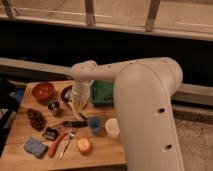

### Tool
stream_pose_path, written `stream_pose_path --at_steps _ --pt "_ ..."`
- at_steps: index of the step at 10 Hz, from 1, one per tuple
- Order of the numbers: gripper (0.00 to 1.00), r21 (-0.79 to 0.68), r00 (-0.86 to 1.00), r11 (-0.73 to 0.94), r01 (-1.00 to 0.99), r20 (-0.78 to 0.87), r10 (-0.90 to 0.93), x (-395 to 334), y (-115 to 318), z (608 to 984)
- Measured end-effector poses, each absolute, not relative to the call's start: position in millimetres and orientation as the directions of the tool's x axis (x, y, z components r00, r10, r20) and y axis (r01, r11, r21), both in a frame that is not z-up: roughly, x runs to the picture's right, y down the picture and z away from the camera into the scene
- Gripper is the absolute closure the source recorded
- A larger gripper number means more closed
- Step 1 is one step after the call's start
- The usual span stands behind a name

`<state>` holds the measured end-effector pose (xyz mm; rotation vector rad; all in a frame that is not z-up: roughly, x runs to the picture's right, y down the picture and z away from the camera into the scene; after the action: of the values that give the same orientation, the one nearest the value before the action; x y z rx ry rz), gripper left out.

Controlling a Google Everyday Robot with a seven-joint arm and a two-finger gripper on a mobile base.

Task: Place banana in table surface

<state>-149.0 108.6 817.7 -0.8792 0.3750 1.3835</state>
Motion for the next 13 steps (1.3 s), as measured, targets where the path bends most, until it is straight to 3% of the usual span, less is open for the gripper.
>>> stream_pose_path --at_steps 2,7,13 --pt "0.73 -0.307 0.203 -0.043 -0.951 -0.723 0.66 -157 122 827" --pt "0.23 -0.293 0.179 -0.06 -0.954 -0.722 0.669 -163 111 829" --pt "0.2 -0.282 0.121 -0.108 -0.953 -0.684 0.72 -155 86 826"
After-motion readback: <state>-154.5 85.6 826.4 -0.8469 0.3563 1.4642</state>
